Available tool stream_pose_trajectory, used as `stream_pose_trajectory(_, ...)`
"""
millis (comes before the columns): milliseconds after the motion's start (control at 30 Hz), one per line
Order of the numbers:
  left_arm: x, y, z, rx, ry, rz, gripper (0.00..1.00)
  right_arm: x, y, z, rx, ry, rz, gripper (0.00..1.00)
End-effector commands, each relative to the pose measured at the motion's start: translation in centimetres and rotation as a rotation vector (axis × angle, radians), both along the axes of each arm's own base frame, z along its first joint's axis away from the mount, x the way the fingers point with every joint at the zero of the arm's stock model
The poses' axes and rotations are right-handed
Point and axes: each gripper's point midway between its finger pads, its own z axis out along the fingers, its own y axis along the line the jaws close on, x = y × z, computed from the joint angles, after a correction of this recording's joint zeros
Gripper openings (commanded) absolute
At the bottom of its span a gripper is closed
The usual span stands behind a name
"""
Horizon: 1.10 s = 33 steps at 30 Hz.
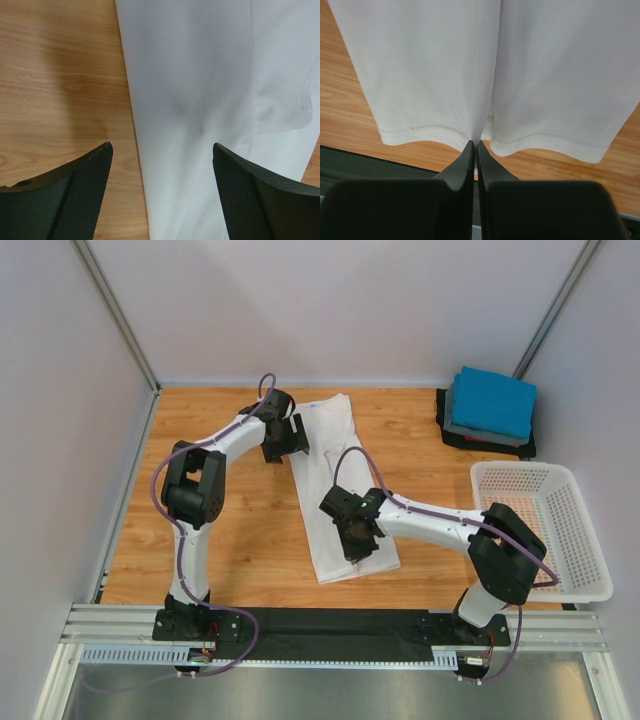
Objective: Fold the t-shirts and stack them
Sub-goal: Fold the tshirt
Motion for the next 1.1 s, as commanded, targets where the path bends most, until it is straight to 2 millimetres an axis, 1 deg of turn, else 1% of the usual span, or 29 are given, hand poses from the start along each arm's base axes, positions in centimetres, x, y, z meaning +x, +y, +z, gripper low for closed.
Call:
stream_pose_trajectory(0, 0.9, -0.3, 1.2, 0.006, -0.032, 0.003, 0.87, -0.8, -1.0, -0.5, -0.025, 0.016, -0.052, 0.0)
stream_pose_trajectory(100, 1.2, -0.4, 1.1, 0.005, -0.033, 0.0, 0.87, -1.1, -1.2, -0.9, -0.037, 0.03, -0.044, 0.01)
stream_pose_trajectory(133, 1.5, -0.5, 1.5, 0.006, -0.043, 0.001, 0.87, -1.1, -1.2, -1.0, -0.038, 0.032, -0.04, 0.01)
stream_pose_trajectory(167, 1.5, -0.4, 1.3, 0.012, -0.038, 0.004, 0.87, -1.1, -1.3, -1.1, -0.043, 0.033, -0.037, 0.01)
stream_pose_trajectory(267, 1.7, -0.2, 1.1, 0.024, -0.025, 0.02, 0.86, -1.2, -1.6, -1.6, -0.061, 0.039, -0.031, 0.06)
stream_pose_trajectory(300, 1.9, -0.3, 1.3, 0.014, -0.026, 0.02, 0.86, -1.3, -1.8, -1.7, -0.07, 0.046, -0.025, 0.1)
stream_pose_trajectory(333, 1.8, -0.5, 1.5, 0.001, -0.024, 0.018, 0.85, -1.3, -1.6, -1.5, -0.064, 0.048, -0.02, 0.13)
stream_pose_trajectory(367, 1.8, -0.7, 2.1, -0.011, -0.032, 0.017, 0.83, -1.3, -1.4, -1.1, -0.061, 0.044, -0.009, 0.16)
stream_pose_trajectory(400, 1.6, -1.0, 2.5, -0.03, -0.031, 0.011, 0.83, -1.2, -1.5, -0.5, -0.061, 0.04, 0.003, 0.21)
stream_pose_trajectory(433, 1.7, -1.1, 3.0, -0.041, -0.043, 0.015, 0.83, -0.6, -0.9, 0.5, -0.039, 0.017, 0.009, 0.25)
stream_pose_trajectory(467, 1.7, -1.1, 4.5, -0.058, -0.068, 0.021, 0.83, -0.2, -0.7, 1.2, -0.031, -0.006, 0.016, 0.28)
stream_pose_trajectory(500, 1.4, -1.0, 4.7, -0.061, -0.072, 0.026, 0.83, 0.2, -0.6, 2.3, -0.008, -0.03, 0.019, 0.35)
stream_pose_trajectory(533, 1.6, -1.1, 5.7, -0.077, -0.1, 0.03, 0.83, 0.7, -0.3, 3.0, 0.004, -0.059, 0.038, 0.38)
stream_pose_trajectory(567, 1.5, -1.2, 7.3, -0.095, -0.133, 0.032, 0.83, 1.4, 0.2, 4.0, 0.028, -0.09, 0.041, 0.41)
stream_pose_trajectory(600, 1.6, -1.5, 7.9, -0.12, -0.152, 0.039, 0.83, 2.1, 0.5, 4.8, 0.053, -0.123, 0.043, 0.5)
stream_pose_trajectory(633, 1.7, -1.6, 8.9, -0.138, -0.171, 0.043, 0.84, 2.8, 0.4, 5.1, 0.053, -0.156, 0.06, 0.55)
stream_pose_trajectory(667, 1.9, -1.9, 9.2, -0.148, -0.179, 0.047, 0.84, 3.3, 0.4, 5.1, 0.054, -0.176, 0.065, 0.58)
stream_pose_trajectory(700, 2.4, -2.3, 9.9, -0.162, -0.199, 0.057, 0.84, 4.2, 0.4, 5.1, 0.064, -0.2, 0.058, 0.6)
stream_pose_trajectory(733, 2.7, -2.5, 10.1, -0.165, -0.204, 0.061, 0.84, 4.7, 0.1, 5.0, 0.058, -0.21, 0.058, 0.6)
stream_pose_trajectory(767, 3.0, -2.8, 9.3, -0.162, -0.19, 0.066, 0.85, 5.2, 0.0, 4.5, 0.057, -0.211, 0.052, 0.6)
stream_pose_trajectory(800, 3.7, -3.3, 10.0, -0.178, -0.204, 0.067, 0.85, 6.1, -0.7, 4.3, 0.056, -0.211, 0.027, 0.6)
stream_pose_trajectory(833, 4.1, -3.5, 9.8, -0.177, -0.203, 0.07, 0.85, 6.3, -0.9, 3.9, 0.061, -0.206, 0.024, 0.6)
stream_pose_trajectory(867, 4.5, -3.9, 8.7, -0.165, -0.188, 0.072, 0.85, 6.6, -1.2, 3.4, 0.065, -0.214, 0.022, 0.6)
stream_pose_trajectory(900, 5.3, -3.8, 9.1, -0.153, -0.206, 0.086, 0.85, 7.0, -1.7, 3.0, 0.065, -0.216, 0.01, 0.6)
stream_pose_trajectory(933, 5.7, -3.9, 9.0, -0.147, -0.206, 0.095, 0.85, 7.0, -1.7, 2.7, 0.078, -0.213, 0.014, 0.59)
stream_pose_trajectory(967, 6.0, -4.0, 7.7, -0.132, -0.189, 0.104, 0.85, 7.0, -1.6, 2.5, 0.083, -0.213, 0.024, 0.59)
stream_pose_trajectory(1000, 6.6, -4.0, 7.9, -0.132, -0.203, 0.113, 0.85, 6.8, -1.6, 1.7, 0.091, -0.209, 0.031, 0.59)
stream_pose_trajectory(1033, 6.8, -4.1, 7.7, -0.135, -0.203, 0.115, 0.85, 6.3, -1.1, 1.4, 0.121, -0.189, 0.047, 0.58)
stream_pose_trajectory(1067, 7.2, -4.3, 7.0, -0.133, -0.199, 0.115, 0.85, 6.3, -0.7, 1.1, 0.144, -0.185, 0.05, 0.58)
